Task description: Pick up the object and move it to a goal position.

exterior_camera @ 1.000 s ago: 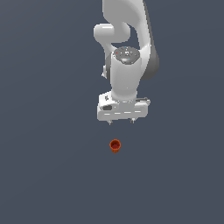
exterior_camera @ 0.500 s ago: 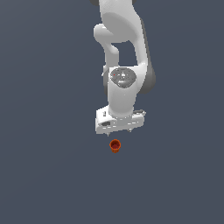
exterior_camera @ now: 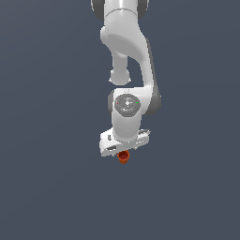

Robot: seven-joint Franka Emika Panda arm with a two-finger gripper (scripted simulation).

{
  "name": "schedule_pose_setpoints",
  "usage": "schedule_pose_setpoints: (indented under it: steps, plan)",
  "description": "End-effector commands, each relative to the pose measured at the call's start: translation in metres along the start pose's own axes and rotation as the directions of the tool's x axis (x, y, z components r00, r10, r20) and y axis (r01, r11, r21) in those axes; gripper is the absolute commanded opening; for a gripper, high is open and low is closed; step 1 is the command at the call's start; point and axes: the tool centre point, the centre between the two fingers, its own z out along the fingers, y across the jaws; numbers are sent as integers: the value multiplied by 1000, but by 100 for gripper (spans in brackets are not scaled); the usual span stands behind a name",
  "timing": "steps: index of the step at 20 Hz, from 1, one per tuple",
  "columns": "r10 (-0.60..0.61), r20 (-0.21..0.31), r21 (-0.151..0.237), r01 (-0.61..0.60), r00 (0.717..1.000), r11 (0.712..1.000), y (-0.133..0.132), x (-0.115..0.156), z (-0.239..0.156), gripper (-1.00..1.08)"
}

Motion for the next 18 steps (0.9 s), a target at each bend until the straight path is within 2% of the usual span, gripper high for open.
schedule_pose_setpoints:
  steps: [1,10,18]
  plan:
    - [-14,3,0,14,1000,1000,2,2,6,100]
    - [-19,5,1,19,1000,1000,3,2,15,100]
    - [-22,5,0,22,1000,1000,3,2,54,100]
